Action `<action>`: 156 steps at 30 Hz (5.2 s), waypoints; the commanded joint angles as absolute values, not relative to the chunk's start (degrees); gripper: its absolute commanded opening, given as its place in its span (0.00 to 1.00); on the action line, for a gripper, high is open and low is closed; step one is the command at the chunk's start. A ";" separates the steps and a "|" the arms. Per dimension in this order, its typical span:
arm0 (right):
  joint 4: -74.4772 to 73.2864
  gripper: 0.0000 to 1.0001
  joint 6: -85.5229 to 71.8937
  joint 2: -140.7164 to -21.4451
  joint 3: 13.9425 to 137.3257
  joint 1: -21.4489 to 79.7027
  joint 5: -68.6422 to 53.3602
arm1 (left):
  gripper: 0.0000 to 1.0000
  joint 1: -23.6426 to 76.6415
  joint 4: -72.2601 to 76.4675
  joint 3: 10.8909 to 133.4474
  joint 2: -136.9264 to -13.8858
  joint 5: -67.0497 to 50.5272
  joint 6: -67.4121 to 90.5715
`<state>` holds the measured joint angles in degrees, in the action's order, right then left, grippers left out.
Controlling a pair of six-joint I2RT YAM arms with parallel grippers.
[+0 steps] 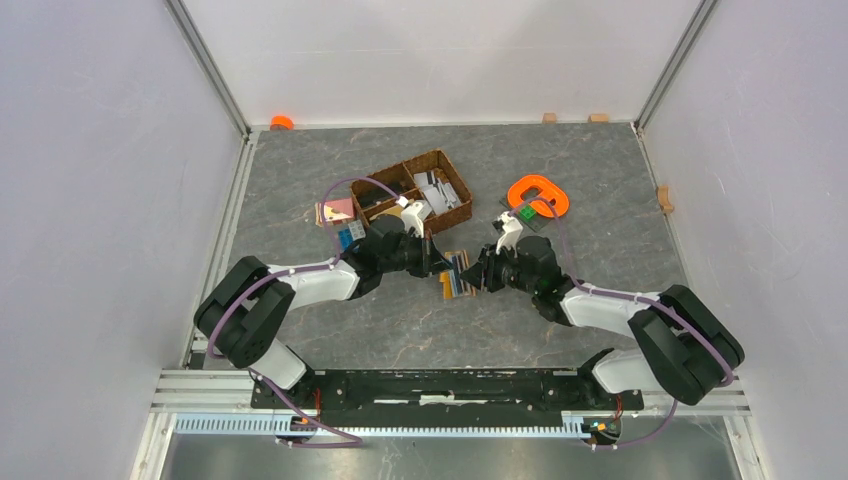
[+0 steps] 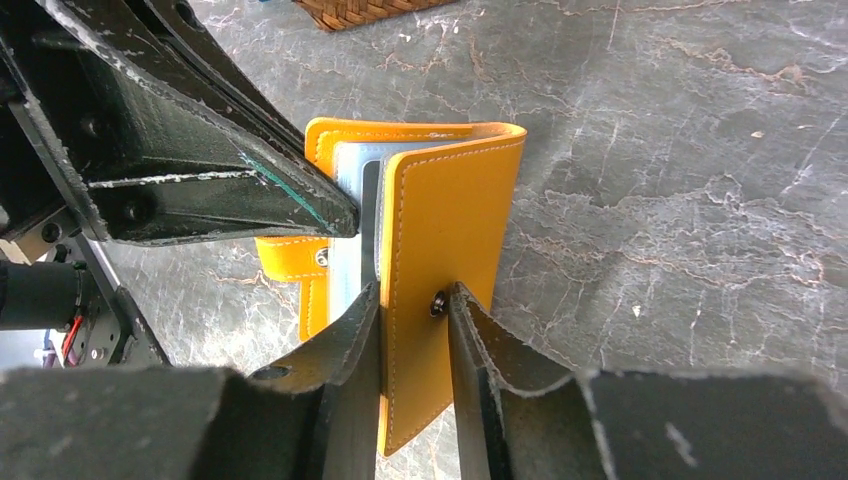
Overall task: Take the credit cards out of the card holder
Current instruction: Remove the credit card from the card holder.
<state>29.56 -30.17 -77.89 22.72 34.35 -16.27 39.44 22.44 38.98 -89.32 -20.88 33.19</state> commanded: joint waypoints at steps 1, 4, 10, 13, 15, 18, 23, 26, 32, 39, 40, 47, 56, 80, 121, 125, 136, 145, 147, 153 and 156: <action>26.18 0.32 -29.37 -77.06 23.25 32.91 -10.68 | 0.02 39.64 23.57 39.36 -88.75 -22.17 34.91; 28.85 0.32 -30.86 -76.99 21.60 30.24 -14.64 | 0.02 39.55 22.69 39.63 -88.91 -21.82 34.61; 34.10 0.36 -34.07 -78.67 19.40 26.25 -20.93 | 0.02 39.51 19.85 40.61 -89.49 -20.60 33.58; 39.87 0.47 -36.49 -80.20 17.98 25.23 -25.40 | 0.02 39.29 18.91 41.25 -90.44 -20.48 33.59; 42.86 0.56 -37.40 -81.36 17.63 25.22 -28.37 | 0.02 39.29 18.31 41.73 -91.21 -20.63 33.62; 44.59 0.64 -38.04 -82.44 17.58 25.21 -29.90 | 0.02 39.16 18.02 42.22 -92.08 -20.82 33.57; 44.47 0.72 -37.73 -82.34 17.53 25.39 -29.95 | 0.02 38.98 17.97 42.46 -92.63 -21.43 33.90; 41.47 0.74 -35.99 -81.39 18.33 26.08 -28.23 | 0.02 38.94 18.06 42.47 -92.55 -21.64 33.97; 34.25 0.53 -32.83 -80.31 20.23 26.98 -23.09 | 0.02 38.78 18.19 42.37 -92.55 -21.81 34.14; 34.99 0.01 -34.40 -79.72 19.64 26.89 -23.47 | 0.16 37.08 27.56 39.32 -93.26 -29.45 38.95; 35.63 0.00 -34.89 -79.68 19.39 26.81 -23.80 | 0.23 36.84 29.21 38.85 -93.39 -30.41 39.73; 39.26 0.00 -36.78 -79.32 18.05 26.72 -25.69 | 0.58 36.74 29.59 39.48 -95.59 -31.99 40.65; 39.08 0.00 -35.43 -77.22 17.46 26.67 -24.16 | 0.15 36.66 28.12 41.49 -98.22 -33.31 40.70; 33.05 0.19 -27.37 -63.80 14.36 26.45 -8.95 | 0.02 36.47 29.13 35.86 -86.00 -27.52 37.64; 26.70 0.22 -26.20 -48.95 10.30 26.41 10.33 | 0.02 44.98 42.15 39.08 -92.97 -7.14 17.45; 26.12 0.21 -26.62 -46.78 9.62 26.36 11.88 | 0.02 46.19 39.03 44.40 -98.31 -7.65 18.32; 22.24 0.77 -28.54 -42.09 9.24 26.19 17.87 | 0.02 49.64 39.79 49.98 -105.98 -0.69 13.75; 22.59 0.73 -29.09 -39.59 8.02 26.11 18.36 | 0.02 49.66 33.93 55.74 -110.61 -4.08 14.12; 22.62 0.73 -29.17 -39.68 8.00 26.10 18.29 | 0.02 49.66 33.16 56.31 -111.12 -4.35 13.98; 22.59 0.73 -29.26 -39.30 7.82 25.97 18.42 | 0.02 49.65 33.19 56.73 -111.70 -5.18 14.07; 23.33 0.72 -29.18 -39.36 7.46 25.92 17.67 | 0.02 49.65 33.73 58.01 -113.12 -11.38 13.69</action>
<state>21.30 -28.67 -40.05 7.99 26.13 17.06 49.52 33.56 55.53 -110.41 -4.56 16.23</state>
